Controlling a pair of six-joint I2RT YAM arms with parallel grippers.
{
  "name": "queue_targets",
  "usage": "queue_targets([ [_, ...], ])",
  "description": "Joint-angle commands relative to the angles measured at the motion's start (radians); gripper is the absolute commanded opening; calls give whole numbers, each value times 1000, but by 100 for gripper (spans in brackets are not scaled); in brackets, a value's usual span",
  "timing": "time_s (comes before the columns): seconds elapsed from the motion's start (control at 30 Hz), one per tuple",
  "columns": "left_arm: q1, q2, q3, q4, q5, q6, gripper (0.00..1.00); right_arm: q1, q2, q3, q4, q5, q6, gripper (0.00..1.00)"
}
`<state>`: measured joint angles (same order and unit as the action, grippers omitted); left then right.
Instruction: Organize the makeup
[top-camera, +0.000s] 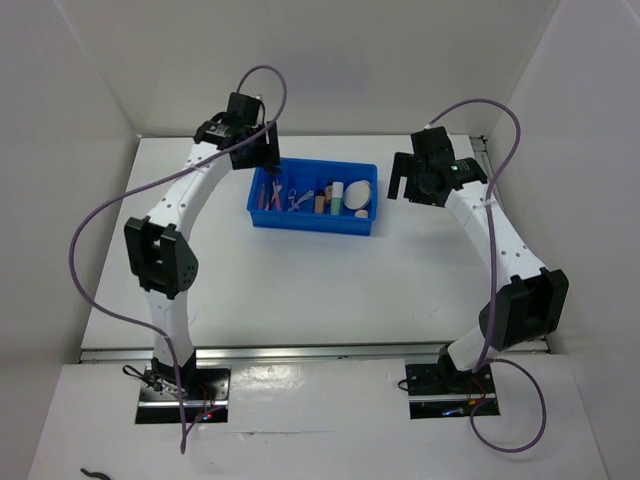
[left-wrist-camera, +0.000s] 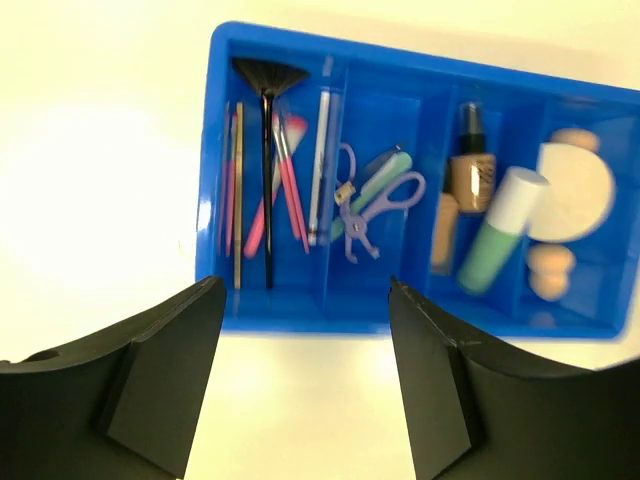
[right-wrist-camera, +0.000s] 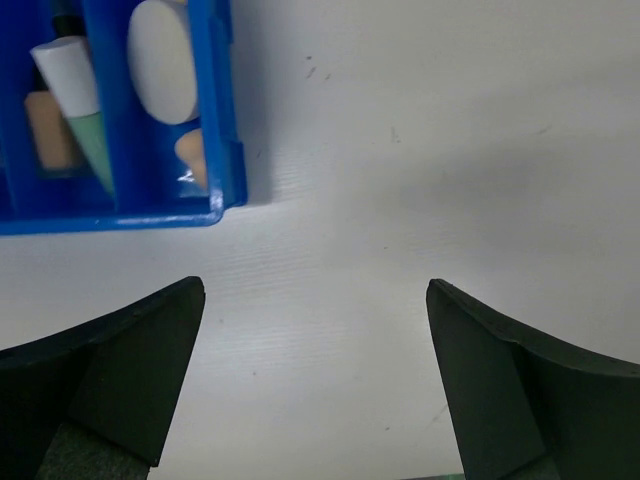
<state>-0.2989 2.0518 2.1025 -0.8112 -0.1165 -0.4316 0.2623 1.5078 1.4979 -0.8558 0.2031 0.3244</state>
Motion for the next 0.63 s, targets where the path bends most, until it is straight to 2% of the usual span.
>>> queue_targets([
  [0.0, 3, -162, -102, 50, 3, -48, 79, 6, 49, 76, -79, 177, 118, 100],
  [0.07, 3, -281, -255, 92, 32, -73, 79, 6, 81, 96, -138, 272, 171, 100],
  [0.17, -8, -447, -430, 182, 80, -87, 79, 6, 103, 133, -192, 315, 248, 100],
  [0.2, -17, -485, -543, 204, 89, -96, 79, 6, 114, 133, -206, 315, 260, 100],
  [0.3, -28, -606, -720, 247, 89, -96, 79, 6, 92, 108, -206, 288, 271, 100],
  [0.4, -40, -659, -798, 235, 78, -105, 79, 6, 46, 56, -186, 245, 271, 100],
  [0.6, -77, -733, -841, 210, 28, -84, 79, 6, -41, -10, -114, 157, 229, 100],
])
